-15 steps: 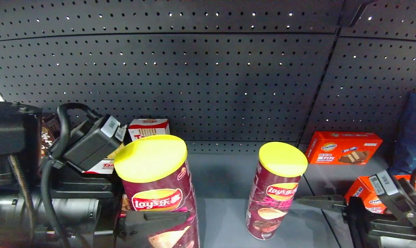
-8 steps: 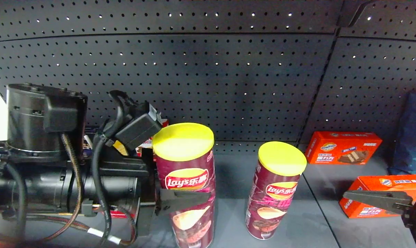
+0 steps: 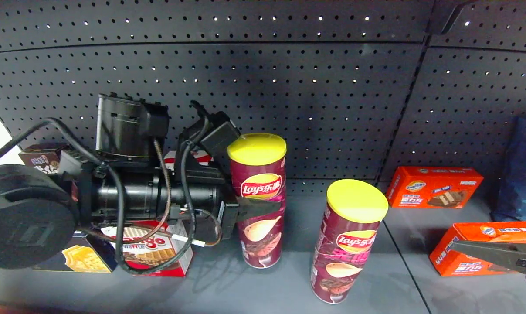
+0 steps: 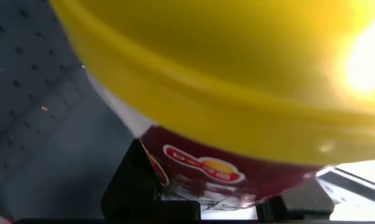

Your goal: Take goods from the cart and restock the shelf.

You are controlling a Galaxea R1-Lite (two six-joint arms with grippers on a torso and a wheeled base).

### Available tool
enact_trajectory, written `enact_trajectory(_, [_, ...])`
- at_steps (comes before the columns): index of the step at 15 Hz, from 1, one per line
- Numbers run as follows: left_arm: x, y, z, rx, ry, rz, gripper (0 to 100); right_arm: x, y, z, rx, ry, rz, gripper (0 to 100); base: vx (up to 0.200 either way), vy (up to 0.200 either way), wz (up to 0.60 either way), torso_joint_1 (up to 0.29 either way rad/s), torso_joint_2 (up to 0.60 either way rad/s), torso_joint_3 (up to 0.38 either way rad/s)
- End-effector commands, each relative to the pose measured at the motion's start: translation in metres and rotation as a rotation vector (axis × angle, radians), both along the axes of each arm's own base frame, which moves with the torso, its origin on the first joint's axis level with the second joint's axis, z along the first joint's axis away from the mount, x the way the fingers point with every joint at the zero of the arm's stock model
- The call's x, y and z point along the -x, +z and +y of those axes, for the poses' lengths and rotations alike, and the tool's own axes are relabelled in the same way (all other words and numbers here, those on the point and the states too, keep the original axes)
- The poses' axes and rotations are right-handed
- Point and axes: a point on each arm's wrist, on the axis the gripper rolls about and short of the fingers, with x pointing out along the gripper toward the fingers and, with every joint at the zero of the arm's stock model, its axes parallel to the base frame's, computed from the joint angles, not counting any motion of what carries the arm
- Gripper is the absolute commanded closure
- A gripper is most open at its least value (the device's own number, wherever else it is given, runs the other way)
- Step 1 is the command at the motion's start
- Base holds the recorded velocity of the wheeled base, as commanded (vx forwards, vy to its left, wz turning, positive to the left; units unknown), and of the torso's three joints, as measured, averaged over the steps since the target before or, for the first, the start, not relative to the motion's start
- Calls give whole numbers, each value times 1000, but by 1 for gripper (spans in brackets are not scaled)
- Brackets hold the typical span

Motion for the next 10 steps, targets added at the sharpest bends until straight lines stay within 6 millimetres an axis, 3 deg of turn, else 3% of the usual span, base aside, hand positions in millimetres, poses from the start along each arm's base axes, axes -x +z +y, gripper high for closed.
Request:
enact_trajectory(1, [-27, -17, -13, -27, 35, 12, 100, 0, -1, 0, -2, 1, 9, 0, 0, 0, 0, 0, 0, 0])
enact_trajectory(4, [-51, -26, -26, -29, 64, -26, 100, -1, 2, 0, -16, -6, 12, 0, 0, 0, 0, 0, 0, 0])
enact_trajectory(10, [-92, -30, -39, 1, -38, -94, 100, -1, 0, -1, -13, -11, 13, 0, 0, 0, 0, 0, 0, 0])
